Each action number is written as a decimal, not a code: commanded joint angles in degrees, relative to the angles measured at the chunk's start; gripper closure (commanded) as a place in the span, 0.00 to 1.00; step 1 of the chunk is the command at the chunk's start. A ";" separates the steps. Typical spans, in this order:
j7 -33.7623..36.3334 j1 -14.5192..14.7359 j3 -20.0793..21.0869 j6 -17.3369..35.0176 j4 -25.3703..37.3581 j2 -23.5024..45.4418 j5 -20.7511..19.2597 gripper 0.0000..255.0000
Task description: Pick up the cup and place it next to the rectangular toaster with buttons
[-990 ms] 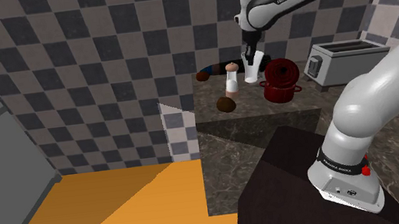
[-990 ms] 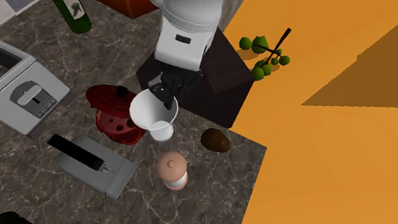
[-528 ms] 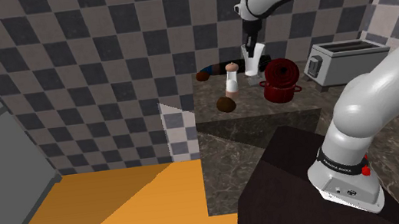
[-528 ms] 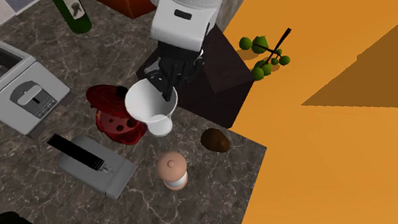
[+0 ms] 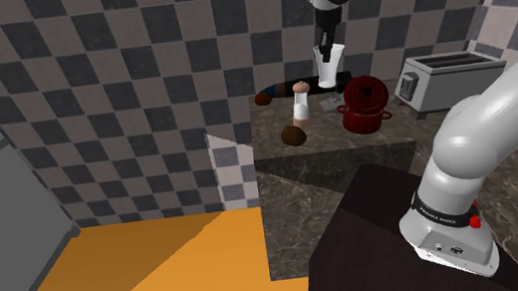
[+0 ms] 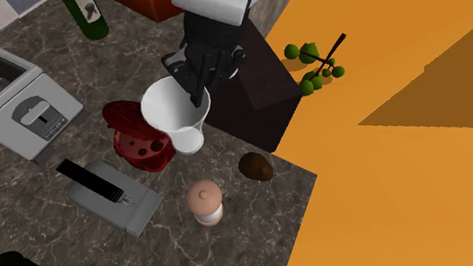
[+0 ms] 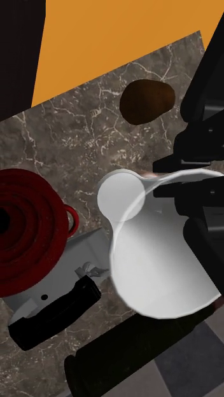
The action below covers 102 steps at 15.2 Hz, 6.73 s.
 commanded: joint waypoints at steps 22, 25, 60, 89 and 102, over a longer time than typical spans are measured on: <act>-9.79 -2.58 -3.98 -11.82 6.24 -8.04 -1.61 1.00; -13.07 -4.00 -6.32 -12.37 4.32 -11.60 -3.20 1.00; -58.68 -7.00 -46.02 -16.62 24.07 -20.75 -21.13 1.00; -58.31 -8.74 -57.57 -2.10 9.72 -26.36 -30.04 1.00; -56.42 -8.79 -64.05 5.30 3.33 -27.75 -35.32 1.00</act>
